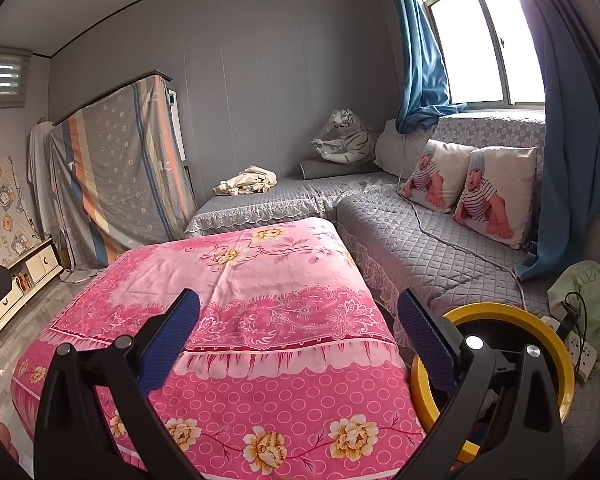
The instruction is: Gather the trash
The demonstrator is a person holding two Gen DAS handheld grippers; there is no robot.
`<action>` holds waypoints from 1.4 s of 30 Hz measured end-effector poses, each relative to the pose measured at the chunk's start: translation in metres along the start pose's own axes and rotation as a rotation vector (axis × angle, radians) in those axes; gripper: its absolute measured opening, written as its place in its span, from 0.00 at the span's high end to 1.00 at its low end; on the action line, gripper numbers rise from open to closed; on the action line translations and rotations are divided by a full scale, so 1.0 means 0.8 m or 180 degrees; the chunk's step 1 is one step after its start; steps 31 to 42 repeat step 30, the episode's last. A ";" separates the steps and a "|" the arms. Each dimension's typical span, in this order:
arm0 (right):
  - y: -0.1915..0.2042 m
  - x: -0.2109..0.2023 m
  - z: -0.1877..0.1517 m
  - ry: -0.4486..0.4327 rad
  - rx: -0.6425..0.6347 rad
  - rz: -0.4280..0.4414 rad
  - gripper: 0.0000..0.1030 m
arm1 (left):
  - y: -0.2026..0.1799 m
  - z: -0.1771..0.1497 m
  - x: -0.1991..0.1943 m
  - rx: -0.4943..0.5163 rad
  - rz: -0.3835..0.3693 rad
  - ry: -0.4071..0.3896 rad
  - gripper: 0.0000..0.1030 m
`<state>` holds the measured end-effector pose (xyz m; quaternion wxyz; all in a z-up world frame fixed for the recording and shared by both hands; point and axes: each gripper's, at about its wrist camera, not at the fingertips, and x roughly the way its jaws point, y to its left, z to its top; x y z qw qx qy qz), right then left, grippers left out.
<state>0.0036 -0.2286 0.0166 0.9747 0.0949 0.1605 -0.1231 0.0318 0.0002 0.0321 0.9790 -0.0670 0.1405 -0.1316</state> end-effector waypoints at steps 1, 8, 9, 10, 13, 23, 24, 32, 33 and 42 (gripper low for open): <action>0.000 0.001 0.000 0.0006 0.0002 0.0002 0.08 | 0.000 0.000 0.000 0.0001 0.0001 0.0003 0.08; -0.001 0.002 -0.002 0.0022 0.0007 0.0015 0.08 | 0.001 -0.002 0.006 -0.0025 -0.0022 0.0053 0.08; 0.000 0.002 -0.003 0.0025 0.0006 0.0016 0.08 | 0.002 -0.002 0.006 -0.0024 -0.0022 0.0055 0.08; 0.000 0.003 -0.003 0.0029 0.0005 0.0022 0.08 | 0.002 -0.002 0.006 -0.0022 -0.0014 0.0056 0.08; 0.001 0.003 -0.004 0.0035 0.0001 0.0031 0.08 | 0.003 -0.003 0.007 -0.0022 -0.0004 0.0061 0.08; 0.001 0.007 -0.002 0.0068 -0.0010 0.0063 0.08 | 0.003 -0.004 0.008 -0.0028 0.0013 0.0054 0.08; 0.001 0.007 -0.003 0.0069 -0.0011 0.0063 0.08 | 0.004 -0.003 0.008 -0.0039 0.0002 0.0064 0.08; 0.003 0.009 -0.004 0.0095 -0.0022 0.0075 0.08 | 0.006 -0.004 0.012 -0.0079 -0.0006 0.0107 0.08; 0.003 0.009 -0.004 0.0095 -0.0022 0.0075 0.08 | 0.006 -0.004 0.012 -0.0079 -0.0006 0.0107 0.08; 0.003 0.009 -0.004 0.0095 -0.0022 0.0075 0.08 | 0.006 -0.004 0.012 -0.0079 -0.0006 0.0107 0.08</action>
